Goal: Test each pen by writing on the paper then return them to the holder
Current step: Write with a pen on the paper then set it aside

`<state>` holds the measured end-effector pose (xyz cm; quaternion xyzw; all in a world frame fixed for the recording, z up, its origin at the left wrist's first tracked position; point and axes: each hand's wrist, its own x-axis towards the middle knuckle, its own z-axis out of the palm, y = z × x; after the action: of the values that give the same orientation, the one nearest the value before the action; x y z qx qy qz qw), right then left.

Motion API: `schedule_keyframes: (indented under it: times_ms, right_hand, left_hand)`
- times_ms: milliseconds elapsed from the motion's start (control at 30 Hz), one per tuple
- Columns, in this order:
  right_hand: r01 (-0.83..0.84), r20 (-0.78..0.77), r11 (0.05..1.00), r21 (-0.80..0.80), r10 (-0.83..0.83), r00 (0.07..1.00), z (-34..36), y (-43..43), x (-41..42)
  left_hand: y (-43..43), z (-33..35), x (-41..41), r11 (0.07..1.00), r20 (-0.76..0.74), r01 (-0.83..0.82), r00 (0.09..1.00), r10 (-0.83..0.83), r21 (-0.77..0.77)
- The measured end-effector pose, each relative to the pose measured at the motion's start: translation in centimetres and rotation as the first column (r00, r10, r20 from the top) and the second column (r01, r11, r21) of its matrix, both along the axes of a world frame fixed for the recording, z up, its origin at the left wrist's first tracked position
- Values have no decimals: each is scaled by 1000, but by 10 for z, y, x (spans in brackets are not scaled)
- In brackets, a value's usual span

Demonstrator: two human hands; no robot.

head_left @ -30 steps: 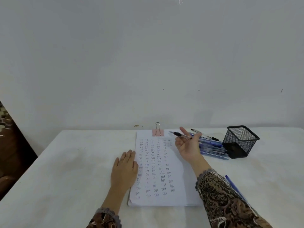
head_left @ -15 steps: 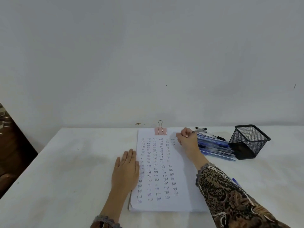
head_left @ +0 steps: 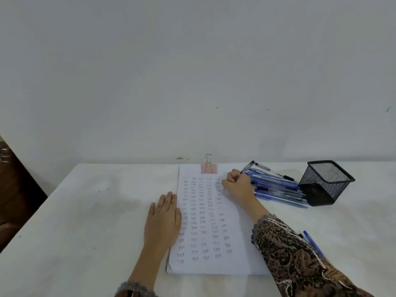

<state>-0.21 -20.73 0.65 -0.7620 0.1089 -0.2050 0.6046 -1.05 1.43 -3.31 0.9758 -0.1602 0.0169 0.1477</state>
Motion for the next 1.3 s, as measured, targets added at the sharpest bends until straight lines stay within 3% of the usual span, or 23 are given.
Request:
schedule_keyframes:
  times_ms: [1033,1300]
  right_hand:
    - [80,-7,996,-41,-80,997,-13,-9,11]
    - [85,11,995,53,-86,996,-12,-8,9]
  left_hand:
    - [0,0,0,1000,-15,-5,1000,5,-6]
    - [0,-2,0,1000,0,4,1000,-4,-15]
